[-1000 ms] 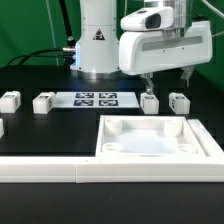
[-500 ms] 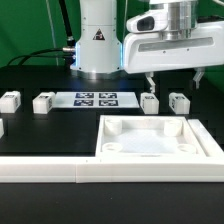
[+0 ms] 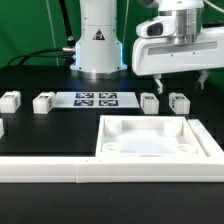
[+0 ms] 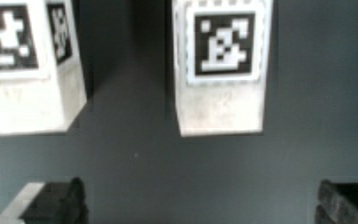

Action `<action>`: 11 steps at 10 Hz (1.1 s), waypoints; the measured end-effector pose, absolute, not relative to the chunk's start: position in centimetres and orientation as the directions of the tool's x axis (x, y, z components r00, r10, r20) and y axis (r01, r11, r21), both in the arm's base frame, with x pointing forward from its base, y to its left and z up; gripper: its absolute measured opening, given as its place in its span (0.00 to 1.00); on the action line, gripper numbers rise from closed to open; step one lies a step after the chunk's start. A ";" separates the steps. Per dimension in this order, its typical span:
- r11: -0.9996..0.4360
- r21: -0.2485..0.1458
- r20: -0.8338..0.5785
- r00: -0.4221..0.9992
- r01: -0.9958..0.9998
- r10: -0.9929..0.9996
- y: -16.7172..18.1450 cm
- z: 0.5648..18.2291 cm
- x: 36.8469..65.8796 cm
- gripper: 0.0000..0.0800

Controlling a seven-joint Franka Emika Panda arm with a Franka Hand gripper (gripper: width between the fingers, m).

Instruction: Assemble square table

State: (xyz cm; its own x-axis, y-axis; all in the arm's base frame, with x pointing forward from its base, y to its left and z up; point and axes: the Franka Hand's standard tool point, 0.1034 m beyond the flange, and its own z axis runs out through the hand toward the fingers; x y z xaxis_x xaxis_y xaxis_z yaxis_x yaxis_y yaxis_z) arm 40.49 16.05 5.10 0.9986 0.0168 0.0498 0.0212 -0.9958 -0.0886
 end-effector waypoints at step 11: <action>-0.997 -0.015 -0.554 0.829 0.077 0.072 16.4 4.7 39.0 0.81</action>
Offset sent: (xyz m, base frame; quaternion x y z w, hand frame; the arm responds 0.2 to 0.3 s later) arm 0.0043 0.0100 0.0040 -0.0113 -0.2094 -0.0165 0.9776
